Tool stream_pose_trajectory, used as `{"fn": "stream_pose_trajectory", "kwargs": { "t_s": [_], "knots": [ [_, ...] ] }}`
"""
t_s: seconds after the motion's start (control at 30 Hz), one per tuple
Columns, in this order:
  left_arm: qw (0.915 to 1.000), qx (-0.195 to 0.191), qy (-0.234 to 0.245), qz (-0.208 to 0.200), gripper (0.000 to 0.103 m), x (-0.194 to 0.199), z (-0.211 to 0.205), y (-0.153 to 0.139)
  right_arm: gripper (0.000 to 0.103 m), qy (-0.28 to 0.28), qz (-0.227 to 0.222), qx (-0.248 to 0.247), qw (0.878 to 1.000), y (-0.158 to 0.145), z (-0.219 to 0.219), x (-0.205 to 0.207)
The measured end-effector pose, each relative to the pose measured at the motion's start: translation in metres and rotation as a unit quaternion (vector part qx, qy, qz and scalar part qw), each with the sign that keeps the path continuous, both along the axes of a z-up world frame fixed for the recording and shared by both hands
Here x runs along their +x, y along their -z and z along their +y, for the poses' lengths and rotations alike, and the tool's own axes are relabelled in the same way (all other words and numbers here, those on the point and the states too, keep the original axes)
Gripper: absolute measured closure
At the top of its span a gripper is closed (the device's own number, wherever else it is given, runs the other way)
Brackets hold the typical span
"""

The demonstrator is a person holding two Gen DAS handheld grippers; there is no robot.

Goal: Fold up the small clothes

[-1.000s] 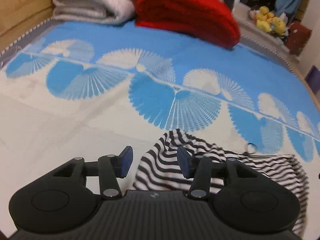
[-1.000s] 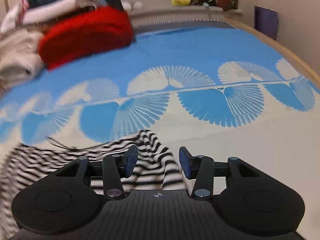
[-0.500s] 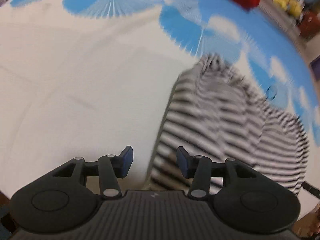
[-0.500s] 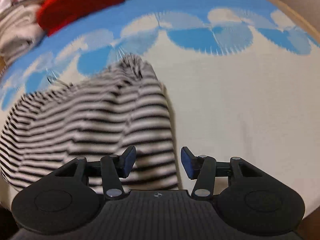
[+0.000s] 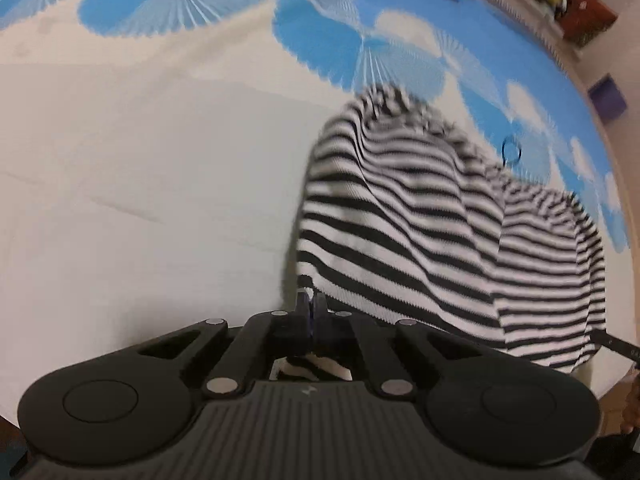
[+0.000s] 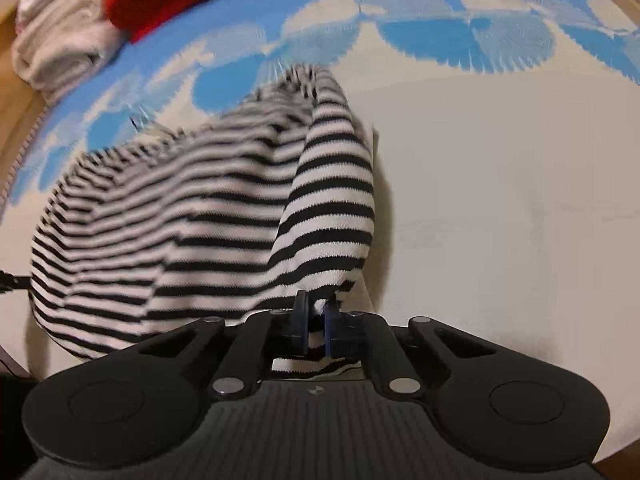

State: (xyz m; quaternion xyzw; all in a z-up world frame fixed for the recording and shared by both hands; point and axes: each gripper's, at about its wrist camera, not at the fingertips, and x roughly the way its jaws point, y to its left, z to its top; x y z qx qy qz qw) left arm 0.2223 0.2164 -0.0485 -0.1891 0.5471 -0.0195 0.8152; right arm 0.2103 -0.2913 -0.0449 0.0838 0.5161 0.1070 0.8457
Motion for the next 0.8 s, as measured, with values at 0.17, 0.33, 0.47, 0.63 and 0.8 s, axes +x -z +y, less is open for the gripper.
{"fn": "stream_pose_trajectory", "kwargs": {
  "t_s": [0.17,0.33,0.47,0.63,0.8],
  "knots": [
    [0.9966,0.054,0.021,0.058,0.103,-0.007,0.006,0.018,0.098,0.042,0.021,-0.018,0.999,0.006,-0.018,-0.004],
    [0.9942,0.069,0.037,0.073,0.098,-0.008,0.001,0.022,0.097,0.005,0.044,-0.065,0.997,0.019,-0.001,-0.005],
    [0.9993,0.036,0.007,0.002,0.088,-0.008,0.009,-0.005,0.083,0.012,0.021,-0.064,0.998,0.01,0.001,-0.004],
    [0.9937,-0.032,0.102,-0.031,0.078,-0.009,-0.026,-0.015,0.072,-0.019,0.051,-0.058,0.997,0.019,0.006,-0.004],
    [0.9839,0.012,0.178,-0.006,0.065,-0.009,-0.061,-0.004,0.069,-0.033,0.065,-0.065,0.995,0.025,0.007,-0.005]
  ]
}}
